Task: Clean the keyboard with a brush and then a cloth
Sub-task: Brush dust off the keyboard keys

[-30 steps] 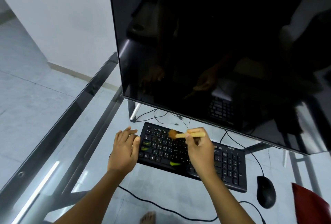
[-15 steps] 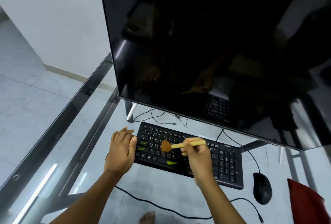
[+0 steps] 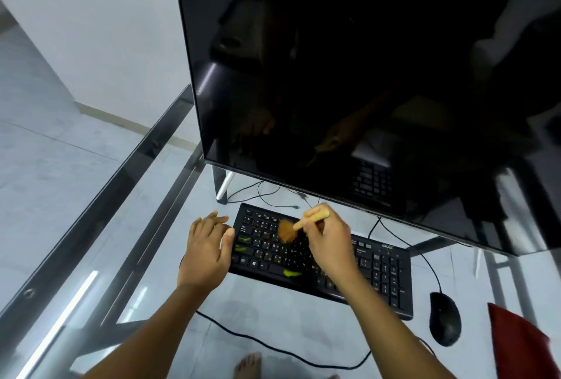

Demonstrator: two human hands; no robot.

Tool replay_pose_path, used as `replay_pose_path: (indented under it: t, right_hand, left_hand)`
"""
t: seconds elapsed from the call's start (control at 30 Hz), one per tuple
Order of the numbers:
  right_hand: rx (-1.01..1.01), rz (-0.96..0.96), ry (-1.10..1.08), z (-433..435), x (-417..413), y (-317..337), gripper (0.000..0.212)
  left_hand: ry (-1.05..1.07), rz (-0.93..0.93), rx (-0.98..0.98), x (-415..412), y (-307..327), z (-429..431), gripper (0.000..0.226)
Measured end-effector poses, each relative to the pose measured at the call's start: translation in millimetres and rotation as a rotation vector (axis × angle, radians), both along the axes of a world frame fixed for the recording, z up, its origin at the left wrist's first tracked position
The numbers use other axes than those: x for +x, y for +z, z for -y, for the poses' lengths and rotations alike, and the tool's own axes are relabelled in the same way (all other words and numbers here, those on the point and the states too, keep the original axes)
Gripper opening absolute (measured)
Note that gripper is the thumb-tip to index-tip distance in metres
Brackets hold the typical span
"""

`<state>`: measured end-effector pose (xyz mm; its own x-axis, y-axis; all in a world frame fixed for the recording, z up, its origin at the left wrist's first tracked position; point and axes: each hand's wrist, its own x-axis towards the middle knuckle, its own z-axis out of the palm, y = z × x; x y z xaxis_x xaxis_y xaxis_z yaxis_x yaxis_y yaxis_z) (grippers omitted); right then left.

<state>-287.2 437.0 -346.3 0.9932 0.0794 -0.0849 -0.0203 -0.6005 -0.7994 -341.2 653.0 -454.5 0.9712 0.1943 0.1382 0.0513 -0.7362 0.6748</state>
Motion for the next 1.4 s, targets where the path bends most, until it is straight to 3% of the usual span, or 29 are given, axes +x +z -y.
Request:
replay_pose_path:
  t: [0.07, 0.13, 0.17, 0.23, 0.33, 0.4, 0.43, 0.57, 0.63, 0.7, 0.8, 0.93, 1.07, 1.17, 1.3, 1.4]
  right_hand:
    - [0.063, 0.044, -0.062, -8, 8, 4, 0.016]
    - [0.115, -0.101, 0.079, -25, 9, 4, 0.013]
    - [0.046, -0.135, 0.158, -32, 7, 4, 0.011]
    - [-0.053, -0.034, 0.147, -40, 11, 4, 0.013]
    - [0.021, 0.056, 0.032, -37, 19, 10, 0.014]
    - [0.054, -0.064, 0.172, -35, 18, 11, 0.008]
    - [-0.039, -0.067, 0.224, -31, 16, 11, 0.006]
    - [-0.095, 0.091, -0.01, 3, 17, 7, 0.008]
    - [0.008, 0.0, 0.063, 17, 8, 1, 0.005]
    - [-0.065, -0.033, 0.131, 27, -2, 1, 0.007]
    - [-0.052, 0.101, -0.128, 43, -2, 2, 0.017]
    - [-0.08, -0.106, 0.133, 42, -10, 5, 0.01]
    - [-0.044, 0.08, -0.119, 55, -5, 9, 0.015]
    - [-0.001, -0.069, 0.046, 55, -13, 9, 0.007]
    - [0.001, 0.06, -0.201, 71, -13, 4, 0.017]
    - [0.055, -0.097, -0.081, 74, -24, 1, 0.009]
  left_hand:
    - [-0.002, -0.004, -0.001, 0, 0, 1, 0.046]
    - [0.005, -0.016, 0.003, 1, -2, 0, 0.046]
    - [0.008, -0.017, 0.005, 1, -2, 0, 0.046]
    - [0.005, -0.016, 0.006, 1, -2, -1, 0.047]
    - [0.001, -0.02, 0.008, 1, -1, 0, 0.048]
    - [0.005, -0.017, 0.013, 1, -1, -1, 0.048]
    - [0.007, -0.013, 0.012, 2, -1, 0, 0.048]
    - [0.003, -0.019, 0.005, 2, 1, 0, 0.048]
    - [0.0, -0.026, 0.012, 2, 0, 0, 0.048]
    - [-0.001, -0.03, 0.015, 2, 0, -1, 0.048]
    - [-0.007, -0.02, 0.011, 1, 2, 0, 0.047]
    - [0.001, -0.004, -0.032, 0, 3, -1, 0.047]
    - [0.023, -0.03, -0.092, 1, 6, -1, 0.054]
    - [0.035, 0.002, 0.007, 1, 14, 6, 0.057]
    - [-0.163, 0.055, 0.103, 9, 35, 35, 0.056]
    - [-0.352, 0.052, 0.183, 19, 41, 60, 0.057]
